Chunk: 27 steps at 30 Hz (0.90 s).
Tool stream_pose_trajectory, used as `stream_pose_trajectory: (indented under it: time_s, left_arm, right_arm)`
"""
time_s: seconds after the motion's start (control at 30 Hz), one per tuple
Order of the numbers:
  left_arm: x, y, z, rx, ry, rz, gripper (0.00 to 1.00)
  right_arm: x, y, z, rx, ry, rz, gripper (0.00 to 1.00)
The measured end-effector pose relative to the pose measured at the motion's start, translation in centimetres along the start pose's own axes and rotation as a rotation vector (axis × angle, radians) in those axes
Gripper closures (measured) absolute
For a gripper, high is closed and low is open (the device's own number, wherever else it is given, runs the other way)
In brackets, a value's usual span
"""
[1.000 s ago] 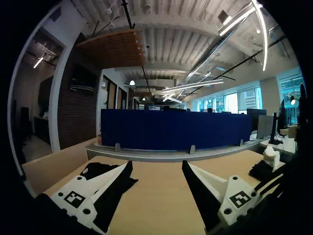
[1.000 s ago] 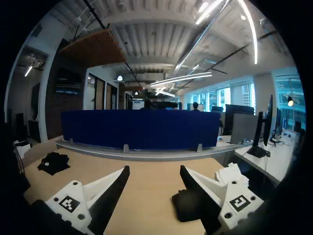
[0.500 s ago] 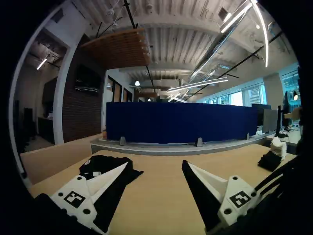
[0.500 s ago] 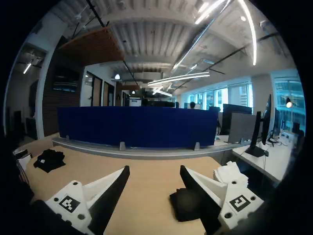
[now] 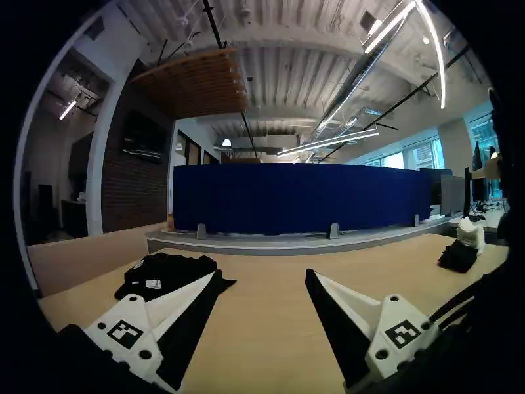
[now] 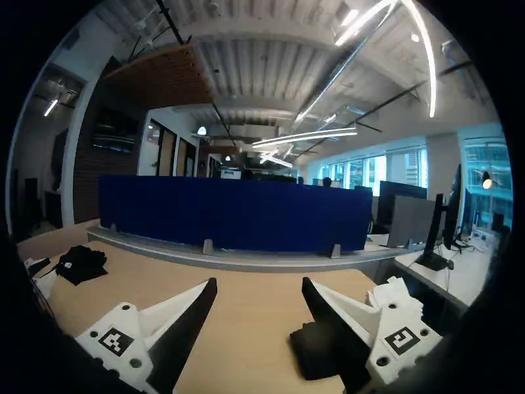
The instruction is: Fold towel
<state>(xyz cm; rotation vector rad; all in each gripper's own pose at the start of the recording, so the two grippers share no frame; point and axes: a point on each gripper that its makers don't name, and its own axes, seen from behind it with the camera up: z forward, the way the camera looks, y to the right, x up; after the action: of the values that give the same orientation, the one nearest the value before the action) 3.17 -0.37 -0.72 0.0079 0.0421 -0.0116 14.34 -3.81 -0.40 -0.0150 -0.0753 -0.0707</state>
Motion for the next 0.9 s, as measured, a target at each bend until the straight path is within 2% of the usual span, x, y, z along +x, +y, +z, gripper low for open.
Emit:
stream_pose_trajectory:
  time_s: [0.3, 0.67, 0.9]
  left_arm:
    - [-2.3, -0.7, 0.4, 0.018, -0.015, 0.0, 0.06]
    - [-3.2, -0.3, 0.8, 0.01, -0.042, 0.009, 0.06]
    - [-3.2, -0.3, 0.7, 0.01, -0.042, 0.012, 0.06]
  right_arm:
    - [-1.1, 0.0, 0.4, -0.004, -0.005, 0.0, 0.0]
    - [-0.9, -0.7, 0.8, 0.017, -0.002, -0.005, 0.0]
    - [0.4, 1.0, 1.2, 0.005, 0.028, 0.001, 0.0]
